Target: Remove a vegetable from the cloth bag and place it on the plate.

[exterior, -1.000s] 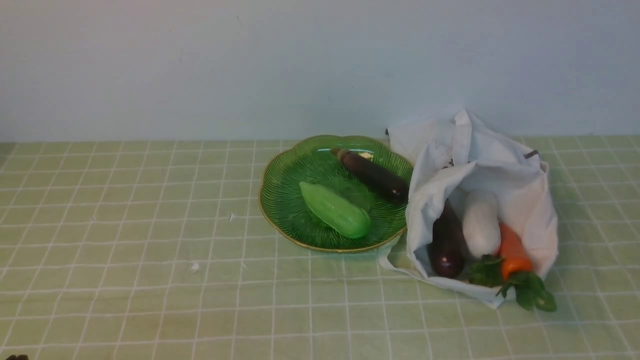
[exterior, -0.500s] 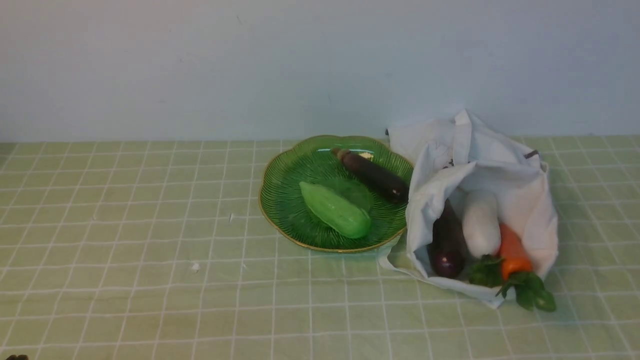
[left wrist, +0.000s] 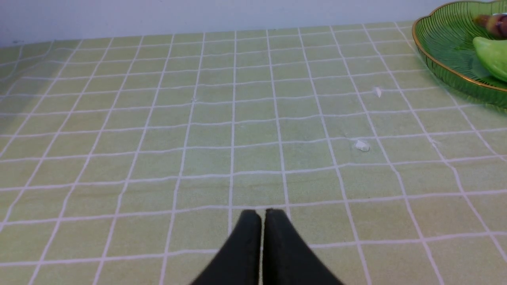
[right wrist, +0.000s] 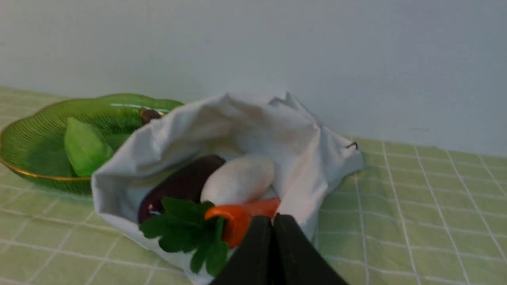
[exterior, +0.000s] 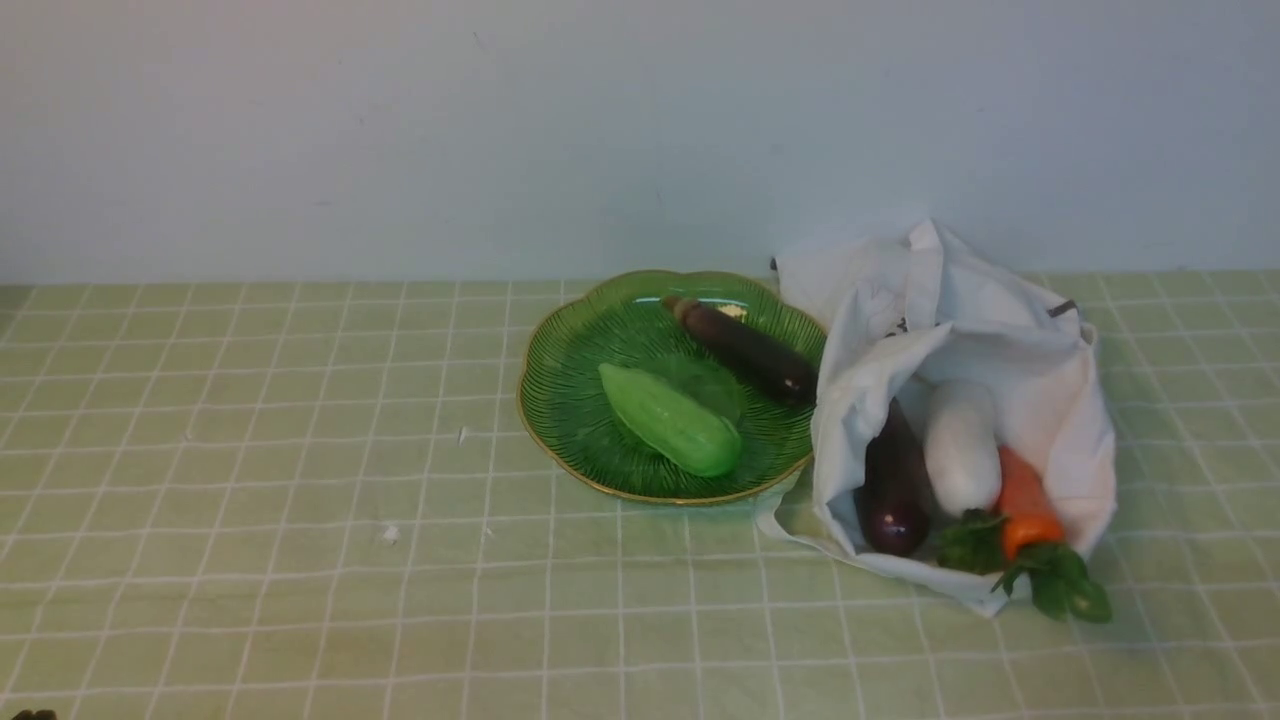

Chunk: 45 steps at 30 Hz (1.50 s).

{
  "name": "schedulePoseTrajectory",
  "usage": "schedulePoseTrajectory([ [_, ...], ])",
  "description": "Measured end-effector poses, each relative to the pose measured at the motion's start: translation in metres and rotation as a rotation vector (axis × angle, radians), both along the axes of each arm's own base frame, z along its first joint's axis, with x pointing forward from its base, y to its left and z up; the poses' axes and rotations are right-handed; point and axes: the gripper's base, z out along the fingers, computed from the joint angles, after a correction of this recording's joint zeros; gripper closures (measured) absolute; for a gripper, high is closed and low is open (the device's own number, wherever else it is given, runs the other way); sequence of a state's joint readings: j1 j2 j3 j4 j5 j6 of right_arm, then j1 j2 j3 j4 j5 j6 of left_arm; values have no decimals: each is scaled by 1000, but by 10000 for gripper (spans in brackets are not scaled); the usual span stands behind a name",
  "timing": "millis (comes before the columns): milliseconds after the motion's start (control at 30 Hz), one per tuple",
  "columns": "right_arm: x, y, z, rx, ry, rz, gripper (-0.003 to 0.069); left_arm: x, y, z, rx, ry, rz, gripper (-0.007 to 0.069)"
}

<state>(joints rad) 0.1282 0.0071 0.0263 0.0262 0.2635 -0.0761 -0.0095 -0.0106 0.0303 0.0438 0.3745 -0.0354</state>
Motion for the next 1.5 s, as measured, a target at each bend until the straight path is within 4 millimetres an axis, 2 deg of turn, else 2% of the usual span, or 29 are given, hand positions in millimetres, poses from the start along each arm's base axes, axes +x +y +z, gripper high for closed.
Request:
schedulePoseTrajectory([
  [433,-2,-7,-7,18,72,-117,673,0,0,0,0,0,0,629],
  [1500,-2,-7,-7,21,74,-121,673,0,0,0,0,0,0,629],
])
